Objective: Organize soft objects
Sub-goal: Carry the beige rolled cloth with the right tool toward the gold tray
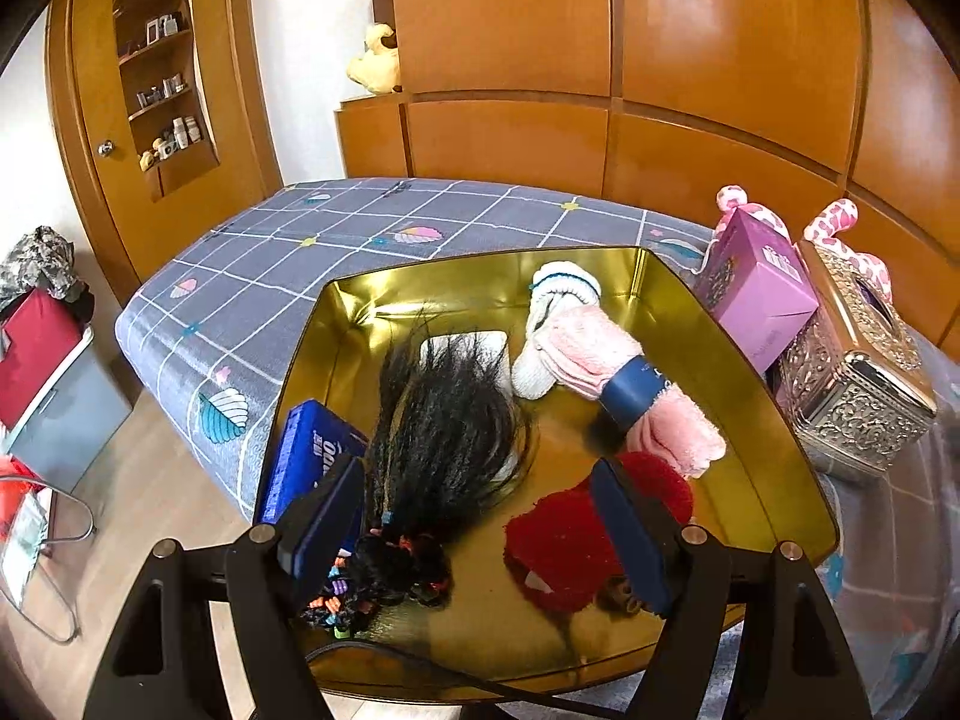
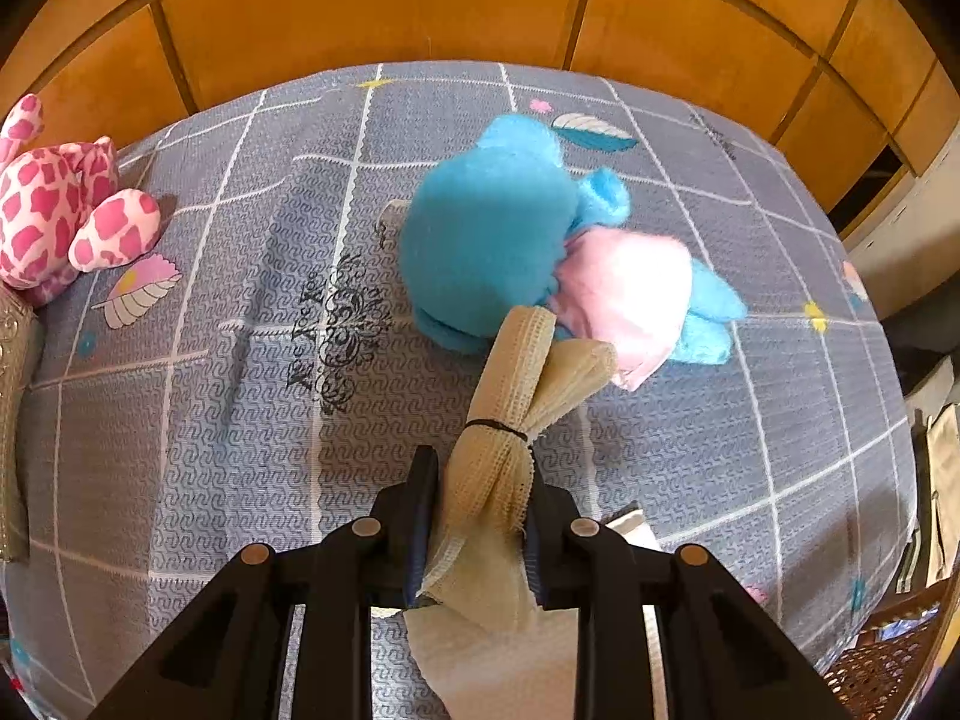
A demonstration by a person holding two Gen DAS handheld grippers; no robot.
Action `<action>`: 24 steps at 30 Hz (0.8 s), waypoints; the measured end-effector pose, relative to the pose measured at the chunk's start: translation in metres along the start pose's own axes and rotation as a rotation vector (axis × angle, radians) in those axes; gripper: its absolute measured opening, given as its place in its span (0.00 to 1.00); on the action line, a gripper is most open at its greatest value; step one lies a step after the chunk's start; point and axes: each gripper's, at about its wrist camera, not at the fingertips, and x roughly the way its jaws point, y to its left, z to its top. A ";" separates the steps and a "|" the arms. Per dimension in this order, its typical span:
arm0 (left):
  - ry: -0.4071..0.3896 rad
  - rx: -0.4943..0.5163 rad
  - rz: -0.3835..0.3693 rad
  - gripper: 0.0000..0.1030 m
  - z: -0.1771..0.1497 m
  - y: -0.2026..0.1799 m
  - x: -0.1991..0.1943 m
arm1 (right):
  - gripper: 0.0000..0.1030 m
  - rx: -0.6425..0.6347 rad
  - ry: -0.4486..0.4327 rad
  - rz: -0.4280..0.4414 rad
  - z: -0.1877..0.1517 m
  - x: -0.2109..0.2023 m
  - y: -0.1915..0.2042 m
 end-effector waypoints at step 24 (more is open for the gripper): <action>-0.203 -0.313 0.195 0.76 0.051 0.129 -0.059 | 0.20 -0.056 -0.128 -0.029 -0.006 -0.025 0.018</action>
